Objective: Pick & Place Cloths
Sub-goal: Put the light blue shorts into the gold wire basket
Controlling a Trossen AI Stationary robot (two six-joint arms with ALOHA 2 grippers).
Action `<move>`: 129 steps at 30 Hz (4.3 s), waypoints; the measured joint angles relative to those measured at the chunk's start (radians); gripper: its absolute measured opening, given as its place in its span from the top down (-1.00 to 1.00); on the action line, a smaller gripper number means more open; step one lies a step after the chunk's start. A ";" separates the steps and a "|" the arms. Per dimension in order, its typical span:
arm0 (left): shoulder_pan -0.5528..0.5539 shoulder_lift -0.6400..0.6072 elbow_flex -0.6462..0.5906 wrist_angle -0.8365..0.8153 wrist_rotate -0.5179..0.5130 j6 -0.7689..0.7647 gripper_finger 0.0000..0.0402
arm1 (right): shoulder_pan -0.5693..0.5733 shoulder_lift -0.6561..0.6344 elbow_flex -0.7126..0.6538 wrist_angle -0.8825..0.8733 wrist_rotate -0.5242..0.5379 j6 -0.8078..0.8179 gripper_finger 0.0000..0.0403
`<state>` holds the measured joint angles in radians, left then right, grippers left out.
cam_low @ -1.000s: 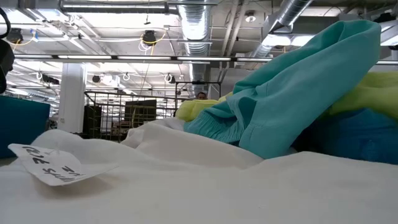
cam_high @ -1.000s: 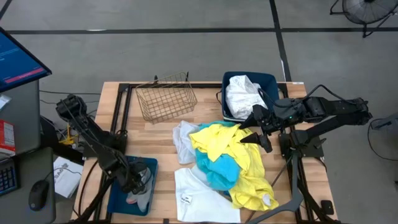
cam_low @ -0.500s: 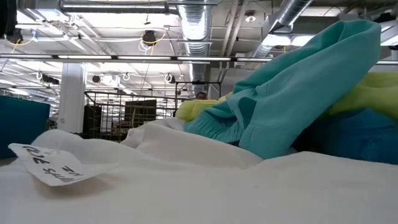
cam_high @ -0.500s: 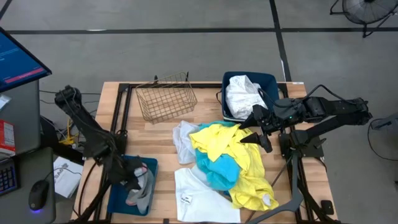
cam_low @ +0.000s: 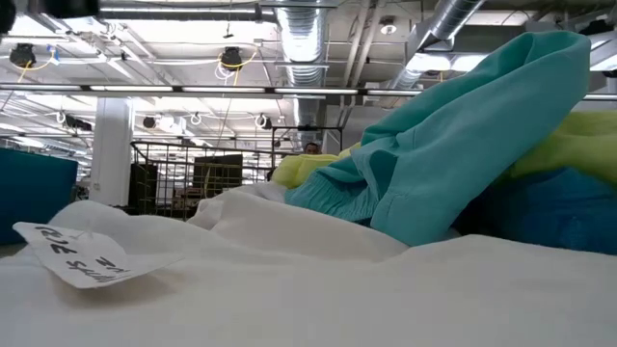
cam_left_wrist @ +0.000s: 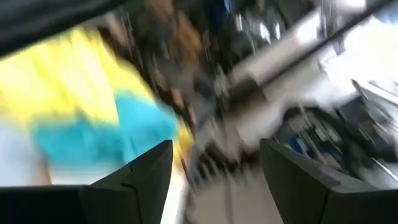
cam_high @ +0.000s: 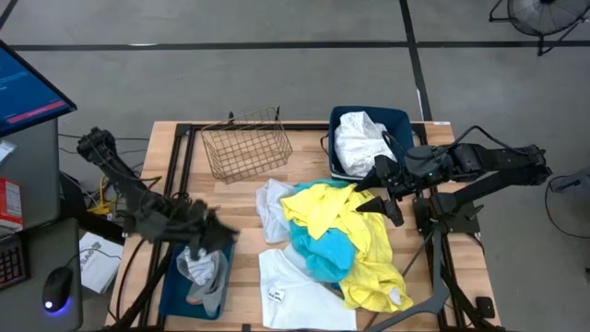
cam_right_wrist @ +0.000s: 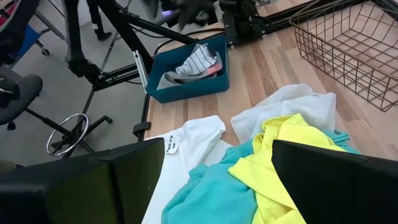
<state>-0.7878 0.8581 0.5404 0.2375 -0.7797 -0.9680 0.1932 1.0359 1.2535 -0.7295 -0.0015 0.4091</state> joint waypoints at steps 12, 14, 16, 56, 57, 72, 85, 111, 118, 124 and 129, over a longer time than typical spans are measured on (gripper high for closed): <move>0.494 0.301 0.188 0.261 0.264 0.433 -0.15 | 0.002 -0.002 0.000 -0.006 -0.090 0.002 -0.44; 0.543 0.374 0.264 0.247 0.336 0.481 -0.15 | 0.002 -0.002 0.000 -0.007 -0.119 0.003 -0.44; 0.585 0.438 0.341 0.187 0.387 0.521 -0.15 | 0.002 -0.002 0.000 -0.014 -0.141 0.003 -0.44; 0.689 0.656 0.241 -0.442 0.579 0.728 -0.50 | -0.062 0.000 0.000 -0.018 -0.076 0.080 -0.44; 0.692 0.656 0.226 -0.429 0.578 0.728 -0.54 | -0.065 0.000 0.000 -0.018 -0.076 0.080 -0.44; 0.723 0.768 0.092 -0.072 0.620 0.779 -0.62 | -0.134 0.006 0.000 -0.019 -0.077 0.079 -0.44; 0.728 0.818 0.104 -0.149 0.606 0.642 0.45 | -0.145 0.006 0.000 -0.030 -0.079 0.070 -0.44; 0.768 -0.021 0.229 -0.047 0.551 0.524 1.00 | -0.145 0.006 0.000 -0.011 -0.078 0.028 -0.44; 0.774 0.017 0.469 -0.032 0.573 0.677 1.00 | -0.145 0.006 0.000 -0.010 -0.077 0.026 -0.44; 0.782 0.087 0.665 -0.026 0.681 0.744 1.00 | -0.145 0.006 0.000 -0.010 -0.077 0.026 -0.44; 0.826 0.145 0.827 -0.040 0.701 0.902 1.00 | -0.144 0.006 0.000 -0.006 -0.076 0.028 -0.44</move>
<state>0.0385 1.0035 1.3671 0.1978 -0.0792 -0.0661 0.0490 1.0424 1.2537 -0.7359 -0.0778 0.4374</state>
